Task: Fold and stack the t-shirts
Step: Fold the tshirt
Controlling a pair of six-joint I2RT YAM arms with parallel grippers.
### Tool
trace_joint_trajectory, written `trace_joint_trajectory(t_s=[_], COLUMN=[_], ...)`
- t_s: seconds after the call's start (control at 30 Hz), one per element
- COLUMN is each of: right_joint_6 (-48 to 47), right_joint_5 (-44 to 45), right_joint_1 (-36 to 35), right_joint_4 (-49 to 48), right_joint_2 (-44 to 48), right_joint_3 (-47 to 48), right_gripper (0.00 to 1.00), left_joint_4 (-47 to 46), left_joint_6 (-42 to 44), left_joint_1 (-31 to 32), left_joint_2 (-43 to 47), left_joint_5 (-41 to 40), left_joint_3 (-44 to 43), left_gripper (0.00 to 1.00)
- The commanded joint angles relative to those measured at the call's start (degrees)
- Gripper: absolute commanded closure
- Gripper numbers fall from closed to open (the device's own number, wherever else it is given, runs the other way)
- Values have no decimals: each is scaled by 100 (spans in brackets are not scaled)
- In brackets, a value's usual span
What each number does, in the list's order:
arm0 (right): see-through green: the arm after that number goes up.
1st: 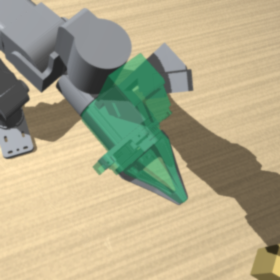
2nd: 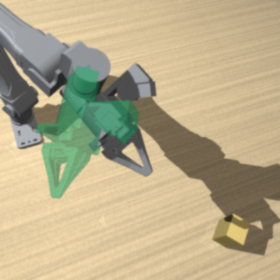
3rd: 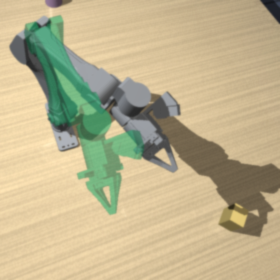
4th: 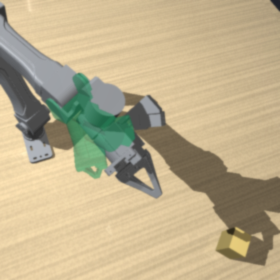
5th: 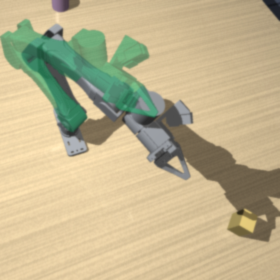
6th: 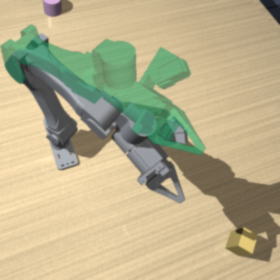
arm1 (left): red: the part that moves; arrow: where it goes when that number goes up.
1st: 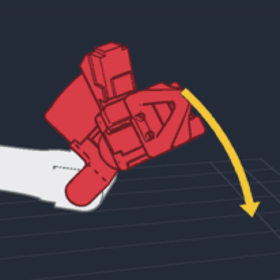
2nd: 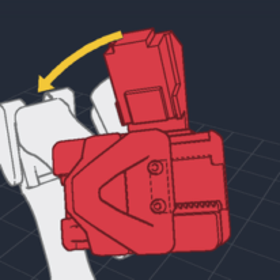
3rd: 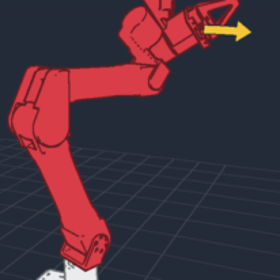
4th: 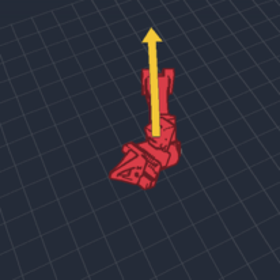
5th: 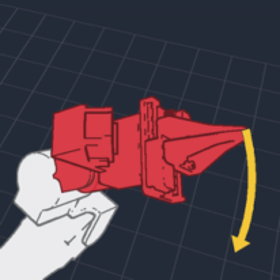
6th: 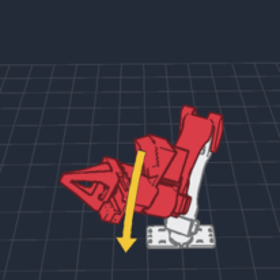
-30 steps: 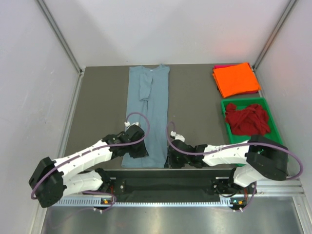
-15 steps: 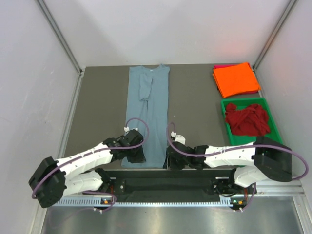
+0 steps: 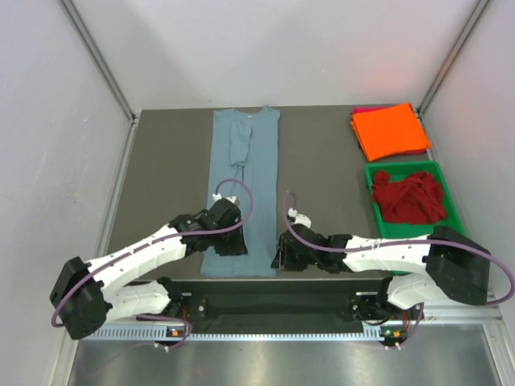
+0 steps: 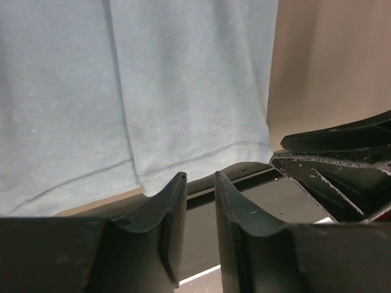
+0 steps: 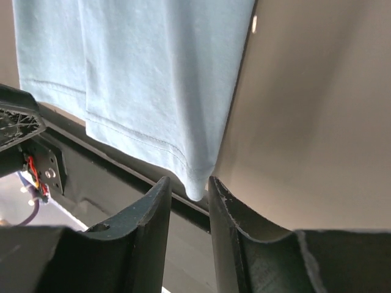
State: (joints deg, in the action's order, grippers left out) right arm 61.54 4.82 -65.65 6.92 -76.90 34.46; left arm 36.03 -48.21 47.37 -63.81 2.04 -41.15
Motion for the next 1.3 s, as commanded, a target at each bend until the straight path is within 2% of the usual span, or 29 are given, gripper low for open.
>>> trace_joint_trajectory(t_s=[0.0, 0.13, 0.3, 0.47, 0.63, 0.67, 0.7, 0.77, 0.8, 0.83, 0.97, 1.03, 1.13, 1.27], right_joint_6=[-98, 25, 87, 139, 166, 157, 139, 95, 87, 95, 174, 183, 218, 271], right_joint_5=[-288, -289, -332, -456, -614, -614, -596, -579, -526, -517, -175, -78, 36, 133], right_joint_1=[61, 70, 70, 61, 52, 52, 52, 43, 52, 52, 52, 52, 43, 43], right_joint_4=[-638, -604, -946, -1385, -1641, -1667, -1667, -1598, -1519, -1422, -711, -359, 46, 441], right_joint_2=[-17, -193, -132, -228, -325, -299, -281, -194, -150, -106, 342, 605, 1017, 1387], right_joint_3=[-158, -386, -615, -730, -835, -844, -870, -879, -862, -870, -888, -914, -1011, -1152], right_gripper=[68, 68, 66, 71, 78, 81, 89, 98, 100, 100, 100, 100, 100, 100], left_joint_4=[132, 281, 993, 967, 1142, 1247, 1449, 1924, 2012, 2109, 1786, 1854, 2048, 1767], left_joint_6=[162, 354, 795, 988, 1374, 1488, 1655, 1788, 1832, 1841, 1674, 1473, 1034, 629], left_joint_1=[-18, -376, -992, -1441, -2486, -2627, -2689, -2690, -2690, -2690, -2629, -2506, -2102, -1925], left_joint_2=[140, 352, 159, 158, 132, 115, 80, 27, 1, 0, 123, 167, 307, 563], left_joint_5=[-55, -108, -362, 23, 297, 9, -368, -1036, -1109, -1101, 143, -150, -792, -460], left_joint_3=[-121, -236, -534, -816, -877, -1034, -1175, -1596, -1703, -1791, -1284, -941, -947, -562], left_gripper=[68, 63, 61, 59, 59, 59, 59, 57, 57, 57, 58, 59, 60, 58])
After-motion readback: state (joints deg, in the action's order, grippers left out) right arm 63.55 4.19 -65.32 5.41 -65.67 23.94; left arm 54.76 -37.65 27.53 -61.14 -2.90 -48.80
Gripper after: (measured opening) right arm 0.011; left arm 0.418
